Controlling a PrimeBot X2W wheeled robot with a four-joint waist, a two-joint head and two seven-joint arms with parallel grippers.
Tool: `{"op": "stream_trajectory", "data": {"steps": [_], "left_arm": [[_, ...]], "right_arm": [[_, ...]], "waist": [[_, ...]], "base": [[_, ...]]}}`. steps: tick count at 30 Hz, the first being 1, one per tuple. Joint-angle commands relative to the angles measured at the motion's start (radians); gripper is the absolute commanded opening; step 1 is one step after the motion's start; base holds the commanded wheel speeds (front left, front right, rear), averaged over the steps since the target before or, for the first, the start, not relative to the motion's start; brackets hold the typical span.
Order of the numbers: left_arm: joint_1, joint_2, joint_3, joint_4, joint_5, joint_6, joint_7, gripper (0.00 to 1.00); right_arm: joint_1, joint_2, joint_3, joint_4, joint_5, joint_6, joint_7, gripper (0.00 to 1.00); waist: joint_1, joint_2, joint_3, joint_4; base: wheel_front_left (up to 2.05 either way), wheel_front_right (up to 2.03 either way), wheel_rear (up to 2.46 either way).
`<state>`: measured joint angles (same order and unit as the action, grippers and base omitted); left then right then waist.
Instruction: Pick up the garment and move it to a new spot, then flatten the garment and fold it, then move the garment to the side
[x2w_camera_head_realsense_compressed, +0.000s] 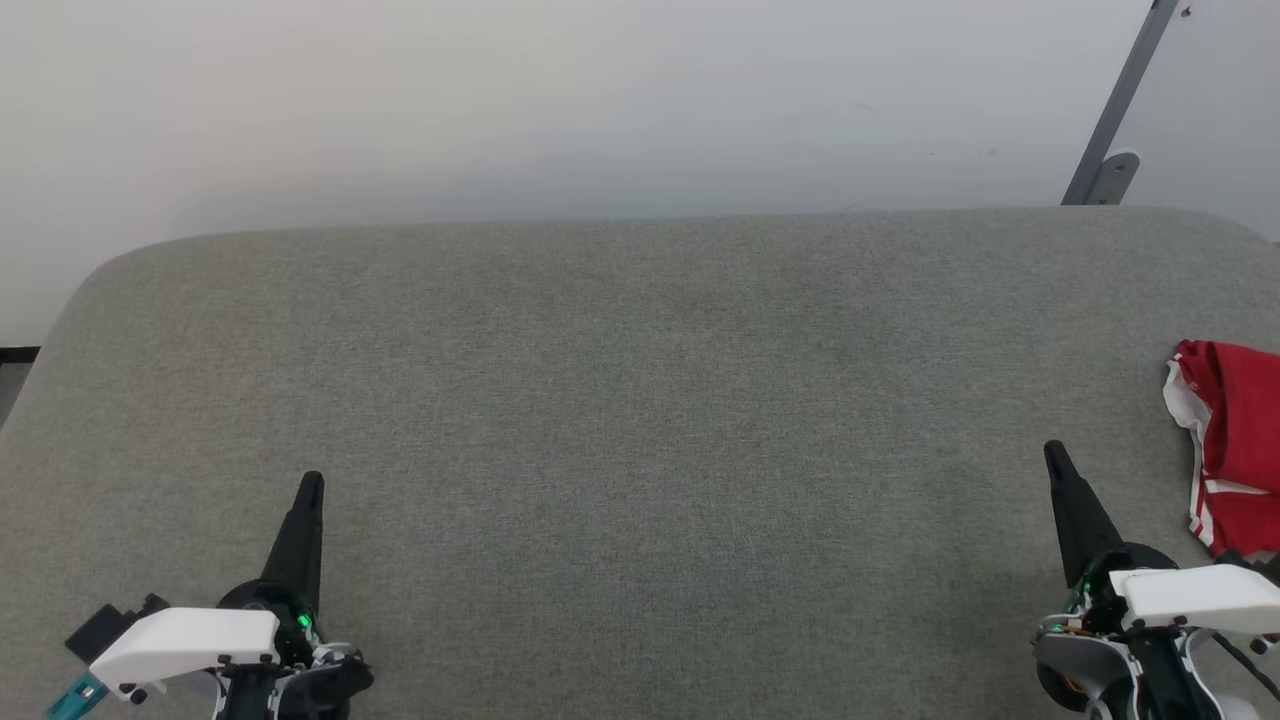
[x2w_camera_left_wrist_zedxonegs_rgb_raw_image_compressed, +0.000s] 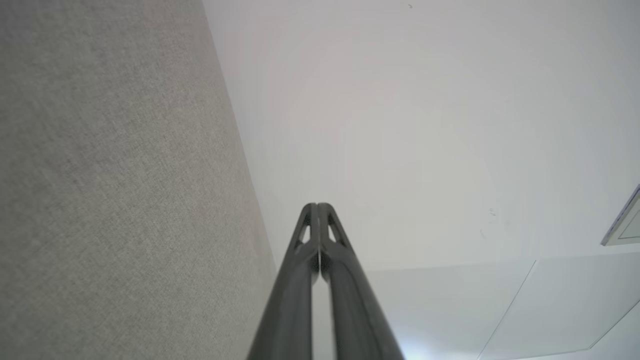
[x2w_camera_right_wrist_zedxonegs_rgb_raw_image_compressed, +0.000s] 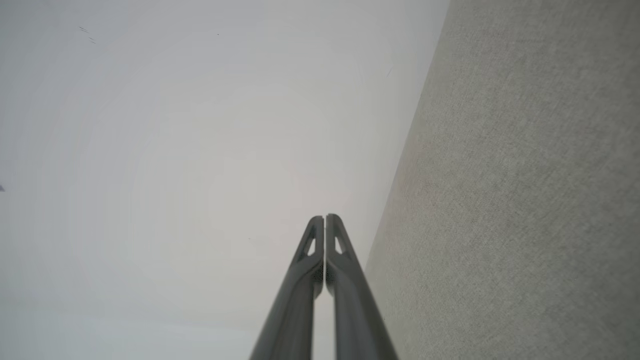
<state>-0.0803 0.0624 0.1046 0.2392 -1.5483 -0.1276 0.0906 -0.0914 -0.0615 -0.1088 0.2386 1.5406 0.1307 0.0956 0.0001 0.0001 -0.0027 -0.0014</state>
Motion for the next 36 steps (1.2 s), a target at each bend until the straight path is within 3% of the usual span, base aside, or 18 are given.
{"op": "stream_trajectory", "data": {"steps": [1, 12, 36], "left_arm": [[-0.025, -0.004, 0.005, 0.0, -0.018, -0.005, 0.008, 0.0], [-0.038, -0.012, 0.009, 0.007, -0.07, -0.006, 0.026, 0.0], [-0.036, -0.012, 0.01, 0.006, -0.067, -0.006, 0.025, 0.0]], "right_arm": [[-0.012, 0.006, -0.005, 0.004, 0.021, 0.0, 0.006, 0.0], [-0.024, 0.014, -0.007, 0.008, 0.078, 0.0, 0.023, 0.0], [-0.02, 0.013, -0.006, 0.008, 0.073, 0.0, 0.022, 0.0]], "waist": [[-0.0001, -0.0001, 0.001, 0.0], [-0.0001, -0.0001, 0.006, 0.001], [-0.0001, -0.0001, 0.006, 0.001]], "base": [[0.0, 0.0, 0.0], [0.0, 0.0, 0.0], [0.0, 0.0, 0.0]]}}
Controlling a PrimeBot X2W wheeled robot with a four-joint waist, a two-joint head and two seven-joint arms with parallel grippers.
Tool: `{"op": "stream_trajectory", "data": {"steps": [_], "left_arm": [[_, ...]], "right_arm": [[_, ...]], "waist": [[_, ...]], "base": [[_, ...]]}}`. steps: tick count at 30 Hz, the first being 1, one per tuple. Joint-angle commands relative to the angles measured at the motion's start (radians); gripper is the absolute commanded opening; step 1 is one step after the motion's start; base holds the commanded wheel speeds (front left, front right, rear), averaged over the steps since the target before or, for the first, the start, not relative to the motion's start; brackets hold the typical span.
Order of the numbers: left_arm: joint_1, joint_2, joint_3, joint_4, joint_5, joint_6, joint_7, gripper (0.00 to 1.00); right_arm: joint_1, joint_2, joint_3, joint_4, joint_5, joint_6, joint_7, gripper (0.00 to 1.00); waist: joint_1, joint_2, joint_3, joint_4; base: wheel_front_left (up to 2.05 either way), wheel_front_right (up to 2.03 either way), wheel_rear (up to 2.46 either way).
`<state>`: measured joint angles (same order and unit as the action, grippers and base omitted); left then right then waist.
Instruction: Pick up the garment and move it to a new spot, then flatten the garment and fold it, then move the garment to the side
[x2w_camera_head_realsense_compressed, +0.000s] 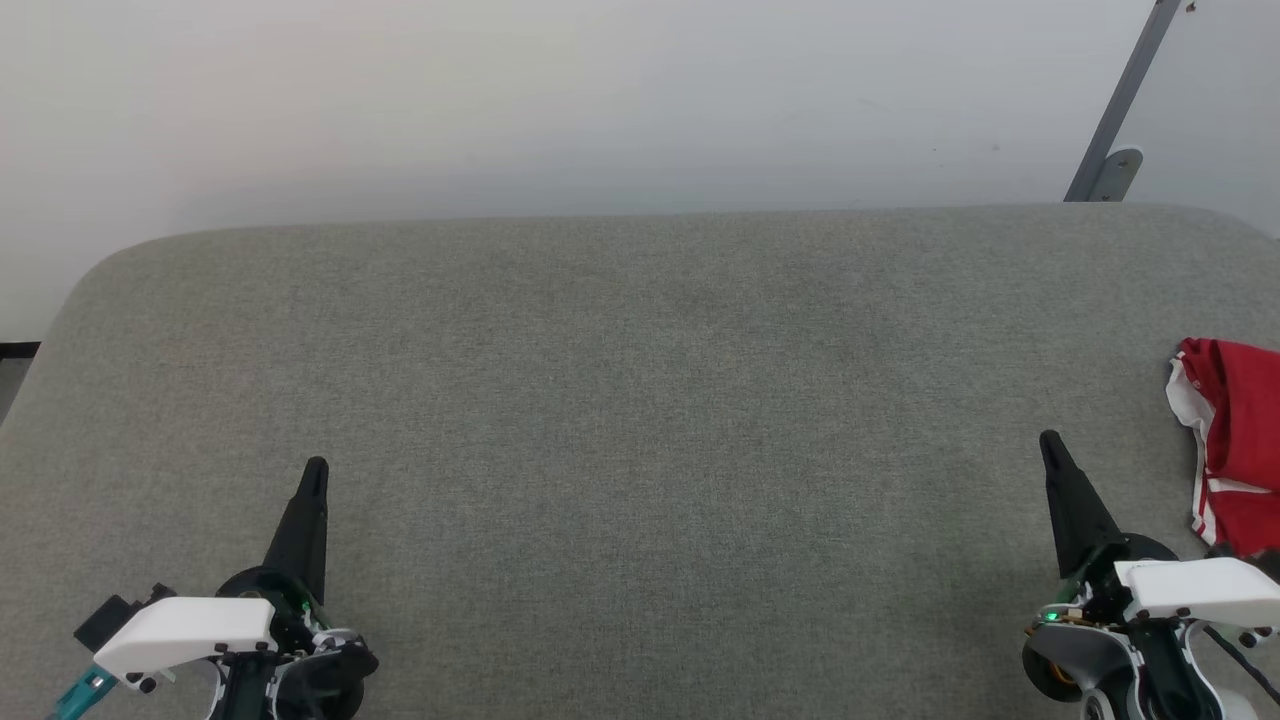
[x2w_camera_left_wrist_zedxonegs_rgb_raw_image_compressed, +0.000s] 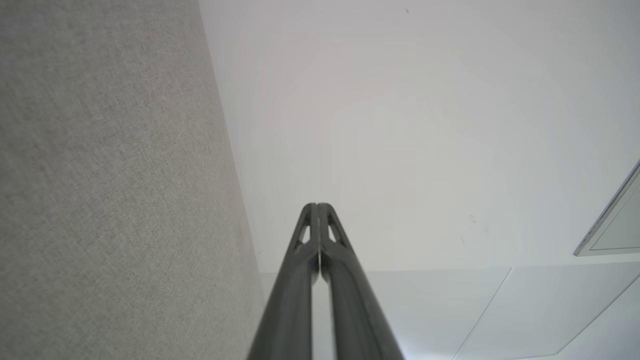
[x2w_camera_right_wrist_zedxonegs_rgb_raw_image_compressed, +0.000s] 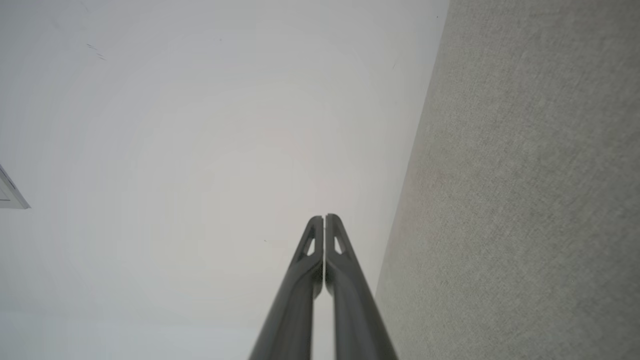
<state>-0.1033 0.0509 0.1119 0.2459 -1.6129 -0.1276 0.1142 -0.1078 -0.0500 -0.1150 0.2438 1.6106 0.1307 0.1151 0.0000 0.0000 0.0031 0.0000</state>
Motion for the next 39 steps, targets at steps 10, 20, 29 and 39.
{"op": "stream_trajectory", "data": {"steps": [10, 20, 29, 39], "left_arm": [[-0.013, 0.0, 0.003, 0.0, -0.001, -0.006, 0.002, 0.0], [-0.013, -0.001, 0.003, 0.0, -0.001, -0.006, 0.002, 0.0], [-0.013, -0.001, 0.003, 0.0, -0.001, -0.006, 0.002, 0.0], [-0.013, -0.001, 0.003, 0.0, 0.0, -0.006, 0.003, 0.0]], "right_arm": [[-0.004, 0.002, 0.0, 0.003, 0.004, 0.0, 0.002, 0.0], [-0.004, 0.002, 0.0, 0.003, 0.004, 0.0, 0.002, 0.0], [-0.004, 0.002, 0.0, 0.003, 0.004, 0.0, 0.002, 0.0], [-0.004, 0.002, 0.0, 0.003, 0.004, 0.0, 0.002, 0.0]], "waist": [[0.0, 0.0, 0.0, 0.0], [0.0, 0.0, 0.0, 0.0], [0.0, 0.0, 0.0, 0.0], [0.0, 0.0, 0.0, 0.0]], "base": [[0.0, 0.0, 0.0], [0.0, 0.0, 0.0], [0.0, 0.0, 0.0], [0.0, 0.0, 0.0]]}}
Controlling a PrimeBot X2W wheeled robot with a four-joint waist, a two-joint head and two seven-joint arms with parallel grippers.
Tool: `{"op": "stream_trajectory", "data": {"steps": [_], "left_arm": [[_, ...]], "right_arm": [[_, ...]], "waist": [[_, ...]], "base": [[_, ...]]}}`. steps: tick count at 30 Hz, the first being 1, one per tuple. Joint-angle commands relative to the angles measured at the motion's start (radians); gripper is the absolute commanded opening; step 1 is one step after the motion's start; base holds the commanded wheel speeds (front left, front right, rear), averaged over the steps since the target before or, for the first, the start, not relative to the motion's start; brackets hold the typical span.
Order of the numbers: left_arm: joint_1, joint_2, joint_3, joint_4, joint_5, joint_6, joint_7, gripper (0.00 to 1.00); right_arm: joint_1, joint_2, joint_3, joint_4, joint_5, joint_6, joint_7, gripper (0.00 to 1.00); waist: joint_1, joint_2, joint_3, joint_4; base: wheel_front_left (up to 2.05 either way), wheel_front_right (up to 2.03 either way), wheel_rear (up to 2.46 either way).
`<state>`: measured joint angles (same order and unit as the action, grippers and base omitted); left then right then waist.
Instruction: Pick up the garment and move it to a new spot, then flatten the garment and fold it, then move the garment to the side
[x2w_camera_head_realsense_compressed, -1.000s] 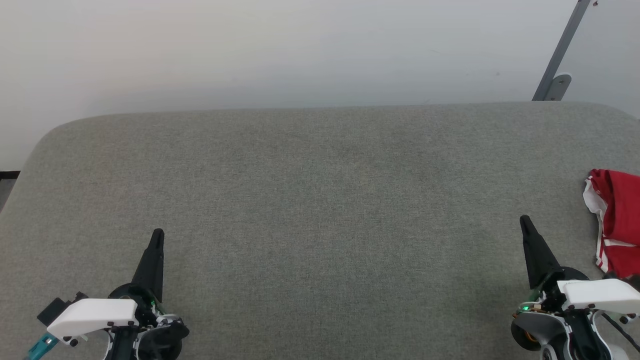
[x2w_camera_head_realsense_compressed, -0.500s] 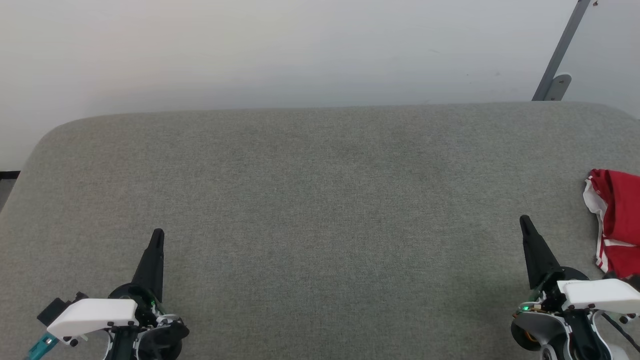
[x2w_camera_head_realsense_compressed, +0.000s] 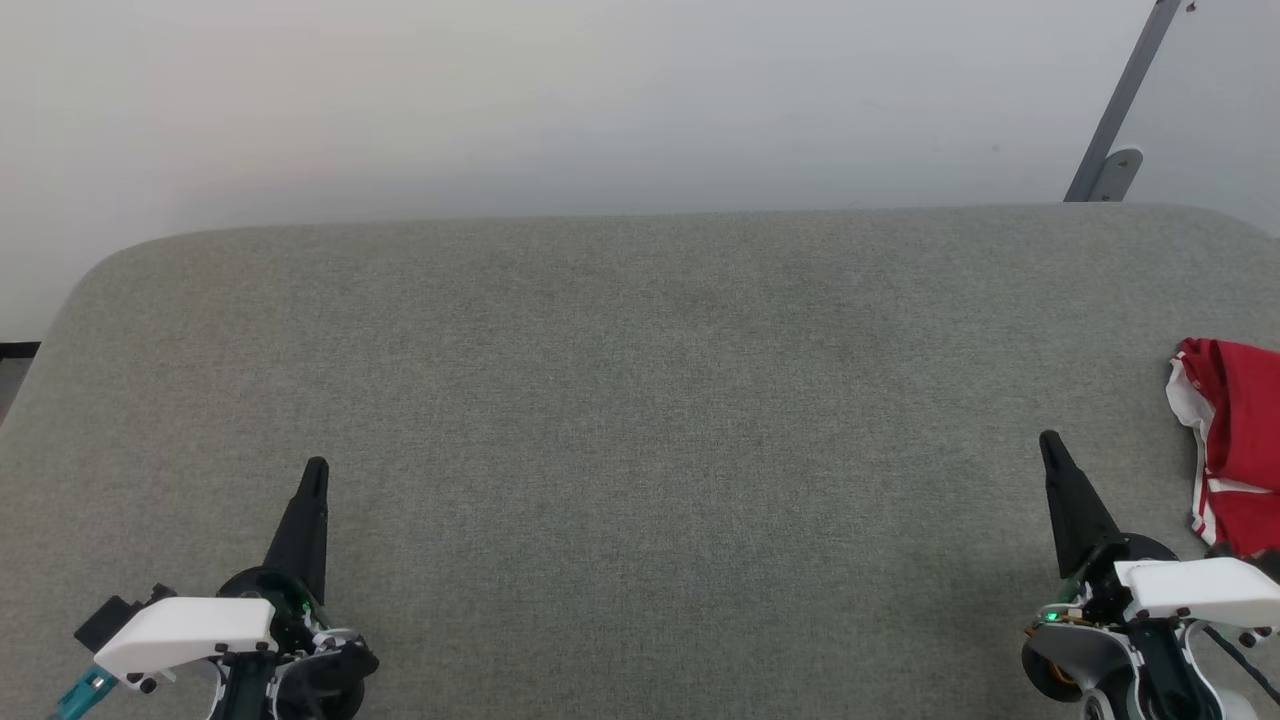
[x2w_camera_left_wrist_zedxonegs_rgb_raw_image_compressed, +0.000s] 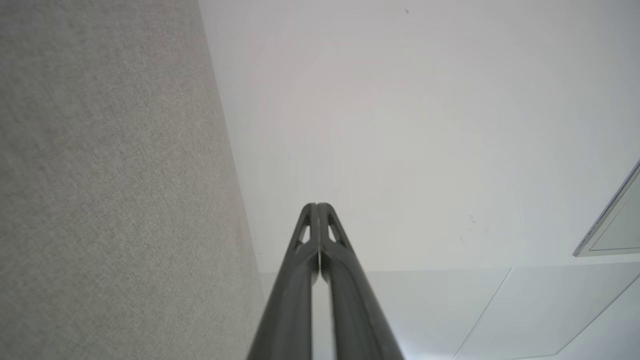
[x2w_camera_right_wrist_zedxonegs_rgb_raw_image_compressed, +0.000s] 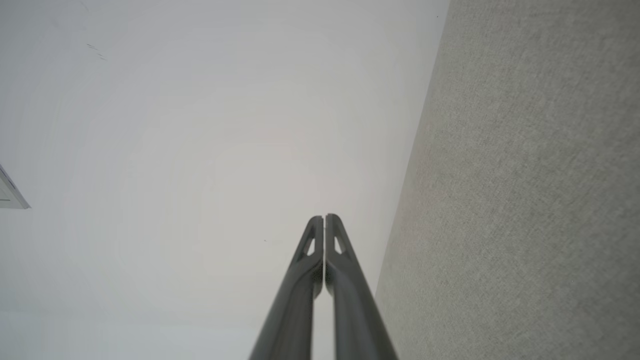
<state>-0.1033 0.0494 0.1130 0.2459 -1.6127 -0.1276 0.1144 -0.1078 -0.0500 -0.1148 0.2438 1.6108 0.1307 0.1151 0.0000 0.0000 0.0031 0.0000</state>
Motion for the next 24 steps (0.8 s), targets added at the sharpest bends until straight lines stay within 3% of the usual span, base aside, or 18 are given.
{"op": "stream_trajectory", "data": {"steps": [1, 24], "left_arm": [[-0.013, 0.001, 0.002, 0.0, 0.0, -0.006, 0.003, 0.0], [-0.013, 0.001, 0.003, 0.0, 0.0, -0.006, 0.003, 0.0]], "right_arm": [[-0.004, 0.002, 0.0, 0.003, 0.004, 0.0, 0.002, 0.0], [-0.004, 0.002, 0.0, 0.003, 0.004, 0.0, 0.002, 0.0]], "waist": [[0.0, 0.0, 0.0, 0.0], [0.0, 0.0, 0.0, 0.0]], "base": [[0.0, 0.0, 0.0], [0.0, 0.0, 0.0]]}}
